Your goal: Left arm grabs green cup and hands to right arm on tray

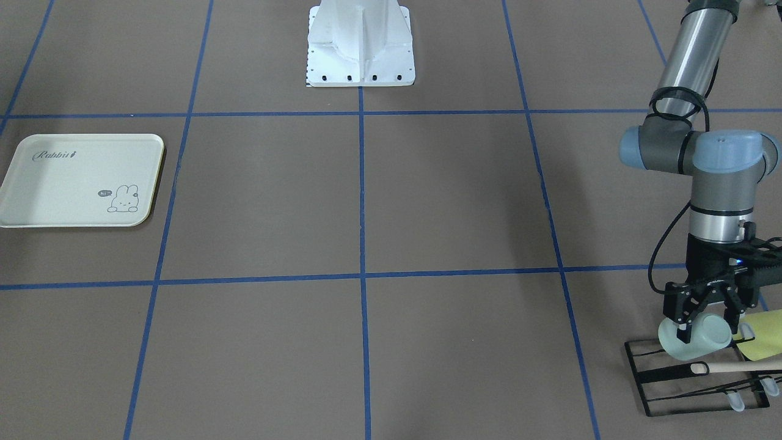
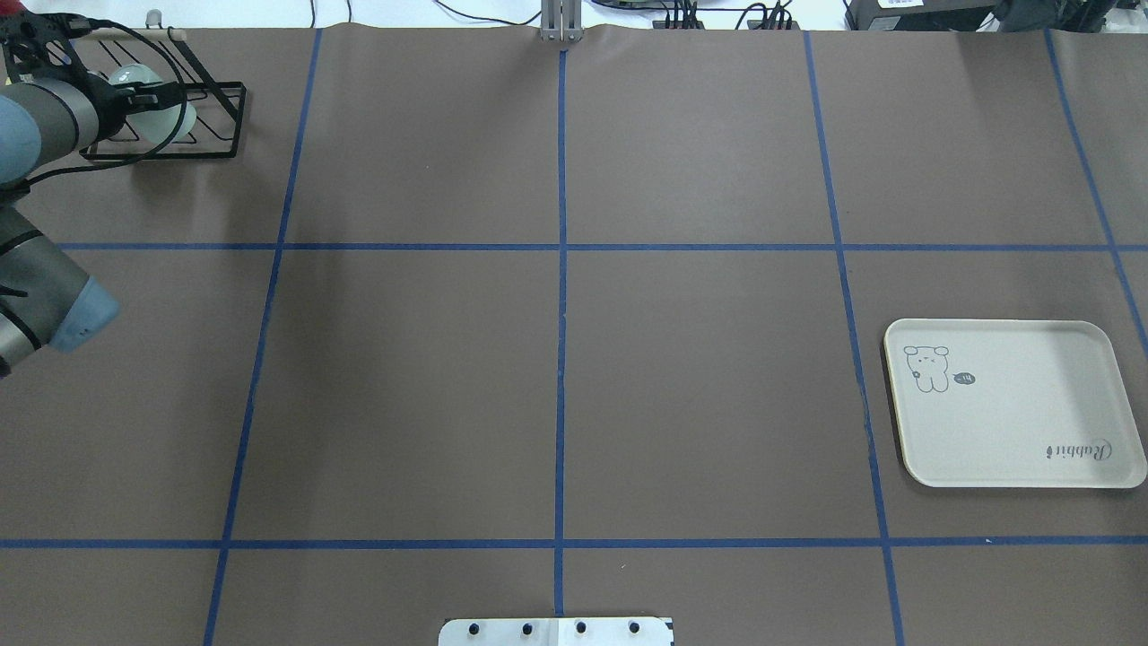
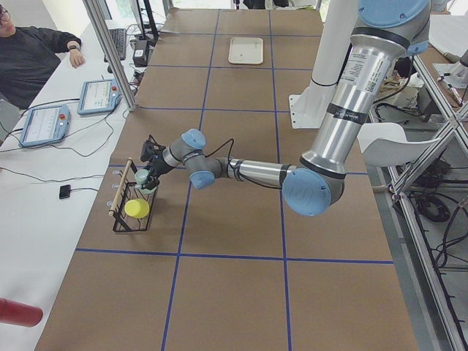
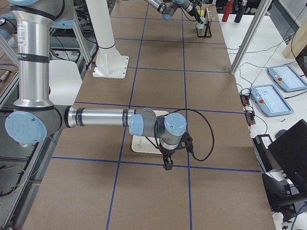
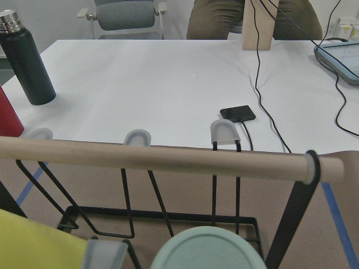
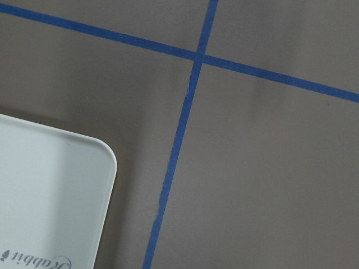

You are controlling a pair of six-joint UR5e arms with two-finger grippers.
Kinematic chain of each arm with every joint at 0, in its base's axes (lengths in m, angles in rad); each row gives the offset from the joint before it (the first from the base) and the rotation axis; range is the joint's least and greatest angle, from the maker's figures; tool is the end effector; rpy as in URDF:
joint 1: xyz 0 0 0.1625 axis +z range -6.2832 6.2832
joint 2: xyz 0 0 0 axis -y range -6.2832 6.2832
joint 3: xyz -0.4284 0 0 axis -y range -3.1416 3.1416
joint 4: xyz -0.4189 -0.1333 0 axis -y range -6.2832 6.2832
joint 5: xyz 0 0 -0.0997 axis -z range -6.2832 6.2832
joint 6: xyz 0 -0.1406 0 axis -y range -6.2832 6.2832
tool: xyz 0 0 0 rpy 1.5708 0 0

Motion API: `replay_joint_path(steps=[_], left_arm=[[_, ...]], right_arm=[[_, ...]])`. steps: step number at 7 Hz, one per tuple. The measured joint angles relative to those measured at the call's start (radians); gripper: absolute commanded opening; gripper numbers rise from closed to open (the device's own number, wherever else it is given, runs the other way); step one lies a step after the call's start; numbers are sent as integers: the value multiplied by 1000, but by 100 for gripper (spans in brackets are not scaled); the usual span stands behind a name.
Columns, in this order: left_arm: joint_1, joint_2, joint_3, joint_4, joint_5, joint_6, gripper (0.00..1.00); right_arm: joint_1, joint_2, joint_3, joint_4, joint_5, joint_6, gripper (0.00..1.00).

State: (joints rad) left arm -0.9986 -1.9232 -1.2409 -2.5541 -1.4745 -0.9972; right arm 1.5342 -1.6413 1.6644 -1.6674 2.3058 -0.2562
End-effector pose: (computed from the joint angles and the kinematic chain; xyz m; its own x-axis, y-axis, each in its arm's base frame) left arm 0.2763 -0.7001 0.5459 0.7215 -0.1227 -0.6815 0.5825 0.6396 0.5016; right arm 0.0214 -0.4815 0.6915 0.7096 -0.2312 0.6656 0.2236 0.9697 0.0984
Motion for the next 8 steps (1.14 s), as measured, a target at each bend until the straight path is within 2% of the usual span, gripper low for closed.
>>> replay_joint_path(steps=[1,2,3,4,8], left_arm=[[0,-1,0,0,-1,-2,67],[0,-2,-1,0,-1,-4,46],[-1,-2,-2,-1,-1,-4,30],[-1,-2,-5,-3,-1,-4,24],[-38,6,-81,-4,-3,2,22]], right_arm=[[0,0,0,0,0,0,100],[1,0,-1,0,0,0,100],[1,0,-1,0,0,0,100],[1,0,-2,0,0,0,100],[0,0,-3,0,1,-1,100]])
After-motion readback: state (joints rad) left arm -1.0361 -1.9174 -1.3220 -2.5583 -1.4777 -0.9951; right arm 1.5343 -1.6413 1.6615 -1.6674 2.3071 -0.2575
